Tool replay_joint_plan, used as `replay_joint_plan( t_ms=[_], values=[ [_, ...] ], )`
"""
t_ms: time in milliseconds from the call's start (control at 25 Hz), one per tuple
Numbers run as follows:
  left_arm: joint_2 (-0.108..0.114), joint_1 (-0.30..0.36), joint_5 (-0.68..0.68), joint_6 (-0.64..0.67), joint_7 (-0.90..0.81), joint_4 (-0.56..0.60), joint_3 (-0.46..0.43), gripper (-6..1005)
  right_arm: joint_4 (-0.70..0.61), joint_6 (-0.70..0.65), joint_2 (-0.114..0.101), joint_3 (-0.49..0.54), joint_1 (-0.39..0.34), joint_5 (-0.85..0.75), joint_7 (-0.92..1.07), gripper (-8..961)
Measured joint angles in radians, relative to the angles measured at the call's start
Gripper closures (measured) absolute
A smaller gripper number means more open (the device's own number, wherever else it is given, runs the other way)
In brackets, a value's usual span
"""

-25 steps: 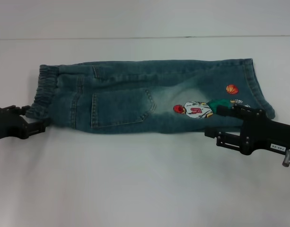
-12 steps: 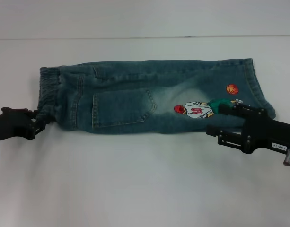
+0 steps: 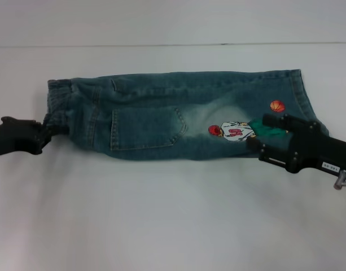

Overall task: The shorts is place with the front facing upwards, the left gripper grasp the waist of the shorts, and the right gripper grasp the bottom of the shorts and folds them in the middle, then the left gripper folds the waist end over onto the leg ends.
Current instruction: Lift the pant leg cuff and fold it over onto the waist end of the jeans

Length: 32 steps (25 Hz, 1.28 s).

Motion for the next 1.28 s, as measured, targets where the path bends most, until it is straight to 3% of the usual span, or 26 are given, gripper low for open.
replay_joint_plan(
  t_ms=[320,600,720,920,1120,1280],
  values=[
    [-0.004,-0.006,0.003,0.105,-0.095,0.112,0.003,941,0.13,0.121,0.001,-0.003,0.055,0.124,-0.137,209],
    [-0.031,-0.01,0.015,0.145,-0.179,0.233,0.055,940,0.344,0.228,0.004,0.001,0.122,0.345,-0.436,222],
    [-0.038,-0.013,0.016,0.158,-0.193,0.256,0.063,940,0.441,0.287,0.007,0.001,0.157,0.465,-0.567,306],
    [-0.039,-0.035,0.02,0.176,-0.24,0.291,0.078,940,0.496,0.385,0.013,0.015,0.204,0.497,-0.62,445],
    [-0.04,-0.079,0.022,0.226,-0.329,0.351,0.081,939,0.558,0.459,0.016,0.039,0.252,0.5,-0.666,690],
    [-0.04,-0.123,0.022,0.269,-0.405,0.393,0.09,939,0.593,0.476,0.016,0.045,0.282,0.497,-0.704,825]
  ],
)
